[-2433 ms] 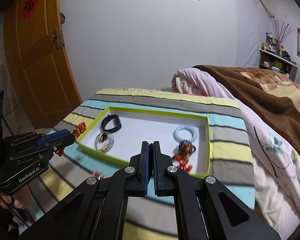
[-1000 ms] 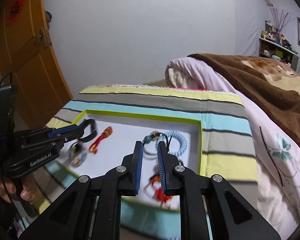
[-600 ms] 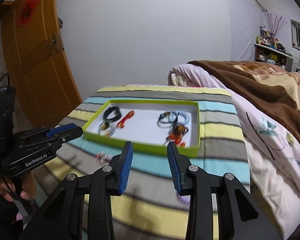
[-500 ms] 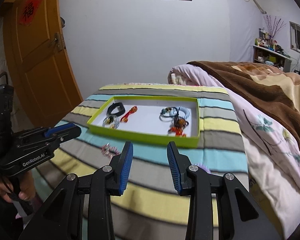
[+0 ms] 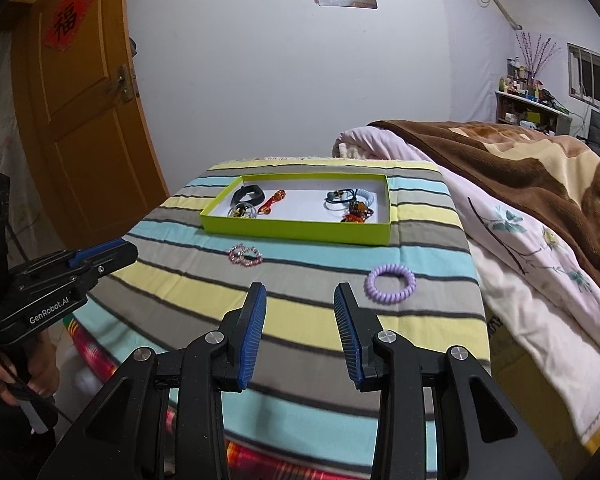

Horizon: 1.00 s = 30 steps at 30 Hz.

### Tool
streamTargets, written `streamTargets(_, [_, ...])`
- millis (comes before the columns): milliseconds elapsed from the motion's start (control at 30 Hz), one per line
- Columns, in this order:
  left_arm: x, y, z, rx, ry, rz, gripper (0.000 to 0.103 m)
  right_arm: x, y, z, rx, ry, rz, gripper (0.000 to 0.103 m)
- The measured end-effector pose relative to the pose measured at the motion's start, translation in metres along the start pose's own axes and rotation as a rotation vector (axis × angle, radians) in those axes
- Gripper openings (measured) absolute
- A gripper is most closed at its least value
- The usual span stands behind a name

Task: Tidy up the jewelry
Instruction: 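Move both open tools back toward the pink clip and lavender coil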

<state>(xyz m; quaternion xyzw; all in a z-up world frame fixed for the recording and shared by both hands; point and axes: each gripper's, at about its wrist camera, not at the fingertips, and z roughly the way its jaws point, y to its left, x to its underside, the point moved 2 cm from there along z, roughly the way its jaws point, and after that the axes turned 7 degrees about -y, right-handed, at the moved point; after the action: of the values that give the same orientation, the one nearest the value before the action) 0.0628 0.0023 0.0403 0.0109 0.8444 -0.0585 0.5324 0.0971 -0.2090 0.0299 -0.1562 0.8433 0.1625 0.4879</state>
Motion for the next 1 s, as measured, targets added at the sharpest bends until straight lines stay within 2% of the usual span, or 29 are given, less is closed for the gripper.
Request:
streamTargets(367, [0.01, -0.005, -0.007, 0.002, 0.011, -0.006, 0.02, 0.005, 0.0, -0.01, 0.006, 0.003, -0.009, 0.036])
streamTargets(1000, [0.01, -0.006, 0.017, -0.002, 0.047, -0.006, 0.023, 0.006, -0.014, 0.011, 0.012, 0.038, 0.007, 0.036])
